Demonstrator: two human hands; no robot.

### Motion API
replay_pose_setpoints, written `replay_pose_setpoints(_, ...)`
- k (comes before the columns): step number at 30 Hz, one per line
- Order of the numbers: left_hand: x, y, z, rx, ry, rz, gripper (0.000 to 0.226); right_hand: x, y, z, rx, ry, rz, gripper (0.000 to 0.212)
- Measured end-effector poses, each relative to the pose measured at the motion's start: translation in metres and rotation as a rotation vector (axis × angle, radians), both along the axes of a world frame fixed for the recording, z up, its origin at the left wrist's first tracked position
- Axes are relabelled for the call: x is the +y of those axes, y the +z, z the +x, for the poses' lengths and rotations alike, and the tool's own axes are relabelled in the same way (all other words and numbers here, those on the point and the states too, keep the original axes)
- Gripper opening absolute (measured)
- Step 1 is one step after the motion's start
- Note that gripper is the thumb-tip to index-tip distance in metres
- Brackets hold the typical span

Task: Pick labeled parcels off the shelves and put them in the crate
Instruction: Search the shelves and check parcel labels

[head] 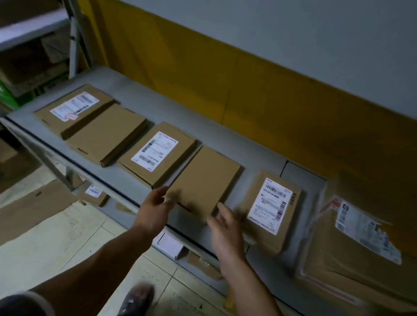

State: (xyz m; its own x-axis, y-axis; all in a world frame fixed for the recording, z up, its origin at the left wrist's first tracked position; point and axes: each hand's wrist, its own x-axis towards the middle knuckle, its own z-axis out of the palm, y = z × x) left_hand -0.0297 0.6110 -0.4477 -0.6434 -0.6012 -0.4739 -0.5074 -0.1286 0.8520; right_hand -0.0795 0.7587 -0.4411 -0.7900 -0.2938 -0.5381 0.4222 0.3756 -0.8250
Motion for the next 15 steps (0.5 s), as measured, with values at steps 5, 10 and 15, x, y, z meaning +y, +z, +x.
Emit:
replay_pose_setpoints(5,-0.041,-0.011,-0.022,-0.072,-0.204,0.122,0.051,-0.037,-0.01,0.0,-0.012,-0.101,0.139,0.06)
replay_pose_setpoints(10,-0.066,-0.024,-0.039,-0.155,-0.333,0.103,0.045,-0.064,-0.016,0.009,-0.108,-0.211,0.161,0.062)
replay_pose_setpoints(15,-0.081,-0.025,-0.038,-0.133,-0.439,0.095,0.038,-0.08,-0.022,0.018,-0.122,-0.34,0.116,0.06)
